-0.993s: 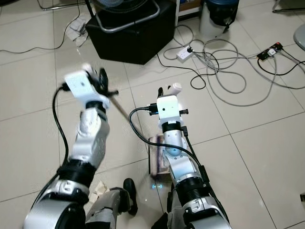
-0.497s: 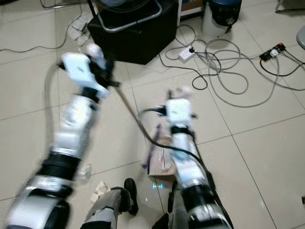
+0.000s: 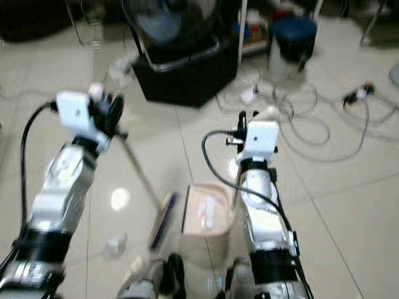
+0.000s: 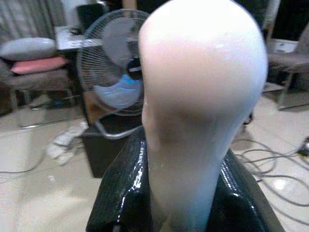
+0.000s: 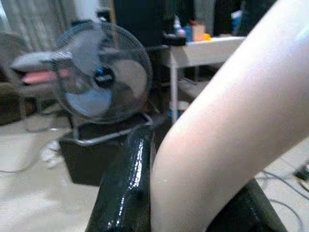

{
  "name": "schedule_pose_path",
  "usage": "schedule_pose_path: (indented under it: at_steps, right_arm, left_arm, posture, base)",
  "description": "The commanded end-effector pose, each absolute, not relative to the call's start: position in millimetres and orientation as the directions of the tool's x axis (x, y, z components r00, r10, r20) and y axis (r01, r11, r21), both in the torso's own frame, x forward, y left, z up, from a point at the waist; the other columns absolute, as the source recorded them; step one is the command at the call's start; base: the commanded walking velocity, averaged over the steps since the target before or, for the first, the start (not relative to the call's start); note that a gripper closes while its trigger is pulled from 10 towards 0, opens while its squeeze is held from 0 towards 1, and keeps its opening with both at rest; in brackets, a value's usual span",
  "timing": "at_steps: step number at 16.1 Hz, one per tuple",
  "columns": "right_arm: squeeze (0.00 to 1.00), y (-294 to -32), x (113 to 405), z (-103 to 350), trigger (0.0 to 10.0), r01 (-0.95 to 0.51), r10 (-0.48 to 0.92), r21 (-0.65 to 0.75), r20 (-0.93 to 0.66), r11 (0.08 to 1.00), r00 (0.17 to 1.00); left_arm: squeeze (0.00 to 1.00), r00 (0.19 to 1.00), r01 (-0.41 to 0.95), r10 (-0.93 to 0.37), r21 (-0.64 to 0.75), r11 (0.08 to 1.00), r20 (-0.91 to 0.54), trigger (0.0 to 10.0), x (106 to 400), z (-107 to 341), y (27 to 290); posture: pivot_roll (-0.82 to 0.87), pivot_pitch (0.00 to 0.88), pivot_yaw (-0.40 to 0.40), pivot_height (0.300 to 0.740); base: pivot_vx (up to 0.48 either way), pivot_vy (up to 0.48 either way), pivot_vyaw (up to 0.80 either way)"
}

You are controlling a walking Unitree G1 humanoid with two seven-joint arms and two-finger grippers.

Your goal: Sweep floor

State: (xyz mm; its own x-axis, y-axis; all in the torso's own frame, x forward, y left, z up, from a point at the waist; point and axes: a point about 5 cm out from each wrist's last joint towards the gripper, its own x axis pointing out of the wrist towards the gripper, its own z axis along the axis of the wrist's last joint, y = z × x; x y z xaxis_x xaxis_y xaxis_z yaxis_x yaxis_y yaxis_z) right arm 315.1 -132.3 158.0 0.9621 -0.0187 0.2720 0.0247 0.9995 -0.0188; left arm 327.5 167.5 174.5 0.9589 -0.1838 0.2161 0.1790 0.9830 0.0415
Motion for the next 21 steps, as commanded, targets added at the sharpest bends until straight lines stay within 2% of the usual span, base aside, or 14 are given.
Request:
schedule_pose_path:
  at_steps: [1, 4, 9, 17, 21]
  right_arm:
    - [0.00, -122.9, 312.6, 174.9, 10.0, -0.045, 0.037, 0.026, 0.269, 0.999, 0.962]
    - [0.00, -118.6, 310.1, 194.1, 10.0, -0.091, 0.074, 0.050, 0.273, 0.995, 0.959]
    - [0.00, -106.2, 308.5, 219.2, 10.0, -0.185, 0.159, 0.091, 0.239, 0.979, 0.958]
    - [0.00, -109.8, 304.9, 228.2, 10.0, -0.160, 0.131, 0.121, 0.218, 0.980, 0.967]
    - [0.00, -109.0, 303.7, 239.6, 10.0, -0.172, 0.149, 0.081, 0.234, 0.982, 0.961]
  left_arm:
    - [0.00, 0.959, 0.112, -0.138, 0.116, 0.987, 0.247, 10.0, 316.3, 182.7, 183.9]
    - [0.00, 0.972, 0.068, -0.109, 0.194, 0.979, 0.209, 10.0, 299.8, 172.6, 187.1]
    - [0.00, 0.984, 0.054, -0.091, 0.234, 0.971, 0.152, 10.0, 279.9, 156.8, 185.2]
    - [0.00, 0.985, 0.097, -0.128, 0.237, 0.967, 0.119, 10.0, 278.3, 153.3, 171.0]
    - [0.00, 0.994, 0.059, -0.077, 0.204, 0.977, 0.081, 10.0, 275.8, 143.4, 175.2]
  posture:
    - [-0.11, 0.000, 0.107, 0.740]
    - [-0.10, 0.000, 0.075, 0.740]
    - [-0.09, 0.000, 0.069, 0.740]
    - [-0.10, 0.000, 0.107, 0.740]
    - [-0.11, 0.000, 0.106, 0.740]
  base:
    - [0.000, 0.000, 0.00]
    - [0.000, 0.000, 0.00]
    - [0.000, -0.440, 0.00]
    - [0.000, -0.445, 0.00]
    - [0.000, 0.000, 0.32]
